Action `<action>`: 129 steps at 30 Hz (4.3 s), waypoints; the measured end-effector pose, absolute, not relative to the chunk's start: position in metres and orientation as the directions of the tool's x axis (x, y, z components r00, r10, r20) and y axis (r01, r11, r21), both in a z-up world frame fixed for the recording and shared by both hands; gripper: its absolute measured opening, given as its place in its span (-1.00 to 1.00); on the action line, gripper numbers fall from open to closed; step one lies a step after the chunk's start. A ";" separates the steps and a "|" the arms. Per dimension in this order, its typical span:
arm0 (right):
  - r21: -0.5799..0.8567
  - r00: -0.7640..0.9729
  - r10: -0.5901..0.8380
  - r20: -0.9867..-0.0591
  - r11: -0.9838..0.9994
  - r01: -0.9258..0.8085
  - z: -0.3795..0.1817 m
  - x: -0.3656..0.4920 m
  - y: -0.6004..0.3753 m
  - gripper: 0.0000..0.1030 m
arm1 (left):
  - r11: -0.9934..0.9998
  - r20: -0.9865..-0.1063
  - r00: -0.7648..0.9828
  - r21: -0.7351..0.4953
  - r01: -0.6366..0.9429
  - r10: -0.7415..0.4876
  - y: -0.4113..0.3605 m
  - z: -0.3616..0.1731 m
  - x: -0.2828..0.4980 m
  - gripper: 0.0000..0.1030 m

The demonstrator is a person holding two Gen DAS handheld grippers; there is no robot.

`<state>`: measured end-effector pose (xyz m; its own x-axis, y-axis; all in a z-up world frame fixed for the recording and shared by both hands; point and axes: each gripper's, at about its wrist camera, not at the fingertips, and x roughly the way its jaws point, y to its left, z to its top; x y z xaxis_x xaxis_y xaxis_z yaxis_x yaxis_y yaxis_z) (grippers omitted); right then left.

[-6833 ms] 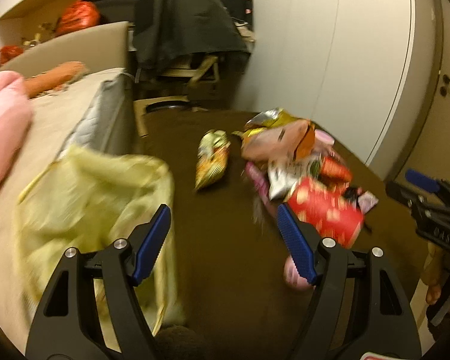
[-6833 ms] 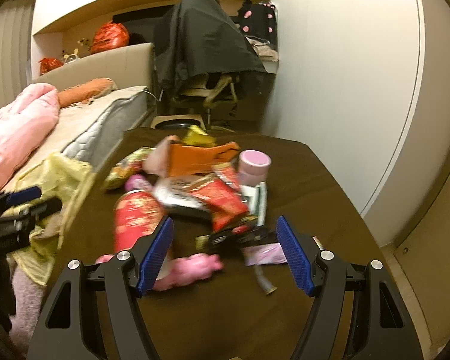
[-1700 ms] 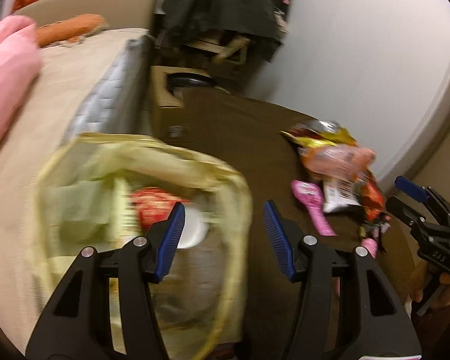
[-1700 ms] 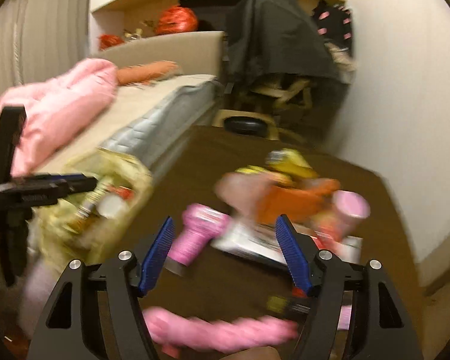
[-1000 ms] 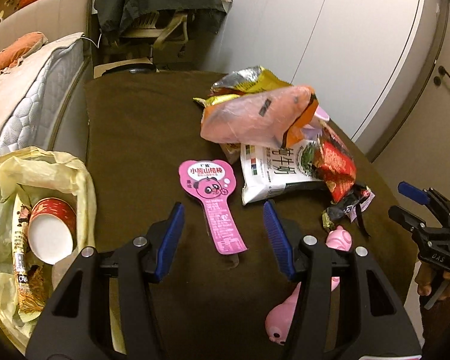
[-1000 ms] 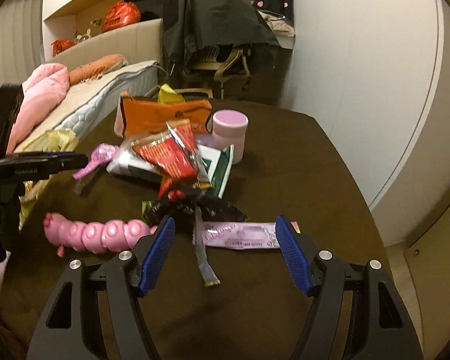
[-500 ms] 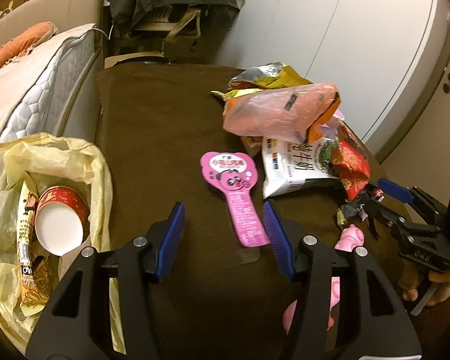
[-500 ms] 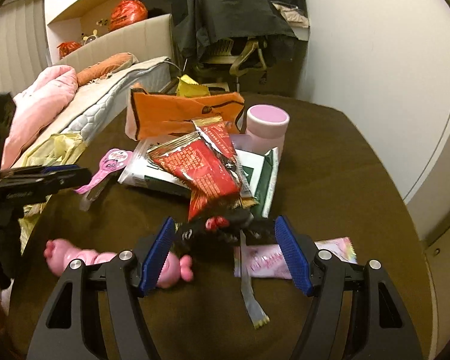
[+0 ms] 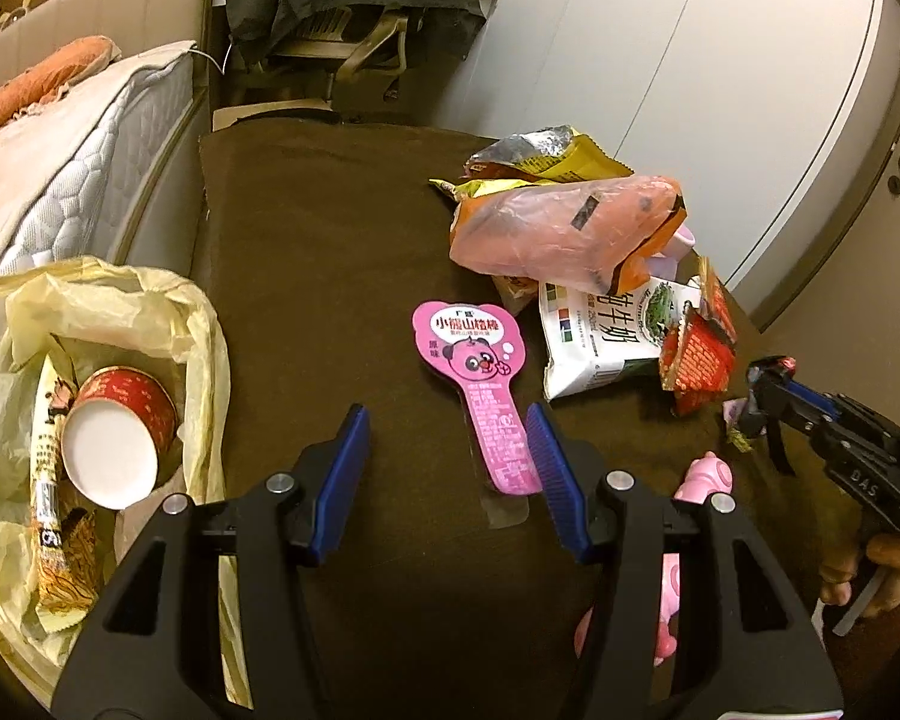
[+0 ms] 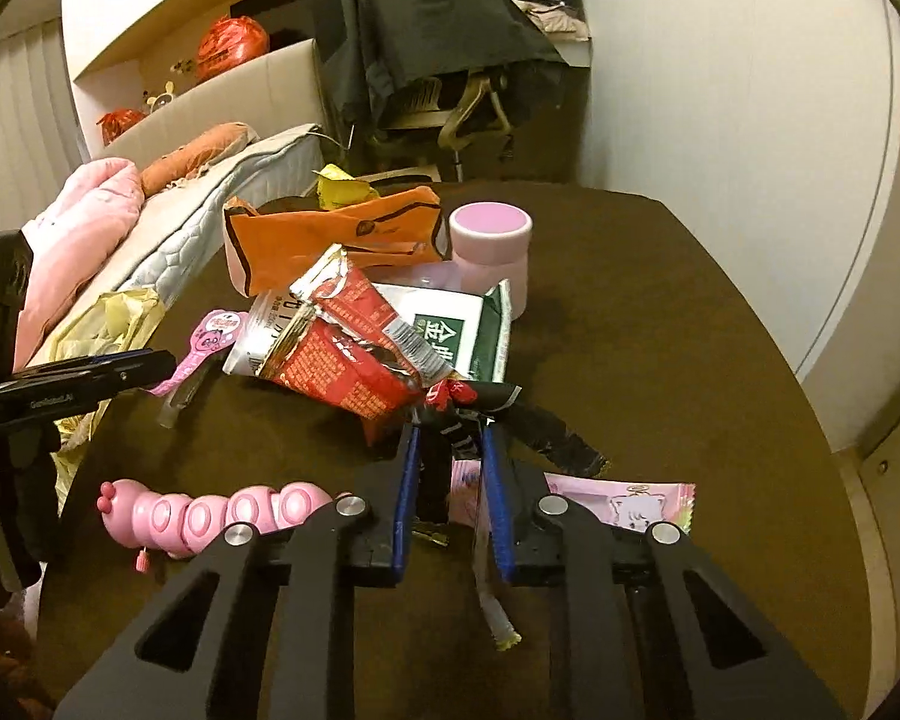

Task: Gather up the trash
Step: 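Grasp the pink lollipop card with the left tool while the right tool grasps a black wrapper, then carry both items to the yellow bag and open both tools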

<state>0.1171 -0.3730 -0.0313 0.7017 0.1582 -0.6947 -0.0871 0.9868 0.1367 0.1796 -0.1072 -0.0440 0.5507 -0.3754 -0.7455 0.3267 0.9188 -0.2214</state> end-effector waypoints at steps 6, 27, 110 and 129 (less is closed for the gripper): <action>0.135 0.703 0.145 -0.697 0.988 -0.069 -0.035 0.108 -0.379 -0.60 | 0.923 -0.751 0.556 -0.187 0.336 -0.355 -0.115 -0.041 0.181 0.01; 0.192 0.669 0.165 -0.725 0.981 -0.035 -0.054 0.130 -0.391 -0.86 | 0.918 -0.746 0.559 -0.184 0.351 -0.363 -0.120 -0.037 0.186 0.01; 0.169 0.424 0.534 -0.731 0.744 -0.647 -0.009 0.224 -0.050 -0.85 | 0.960 -0.754 0.621 -0.279 -0.005 -0.215 0.131 -0.040 0.163 -0.72; 0.206 0.327 0.489 -0.809 0.757 -0.620 -0.055 0.252 -0.044 -0.85 | 0.968 -0.806 0.555 -0.253 -0.009 -0.205 0.130 -0.072 0.181 -0.71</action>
<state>0.2519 -0.0440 -0.0552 0.3267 0.4885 -0.8091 -0.6202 0.7567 0.2065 0.1815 0.1304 -0.0724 0.5552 -0.2054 -0.8059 -0.0089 0.9675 -0.2527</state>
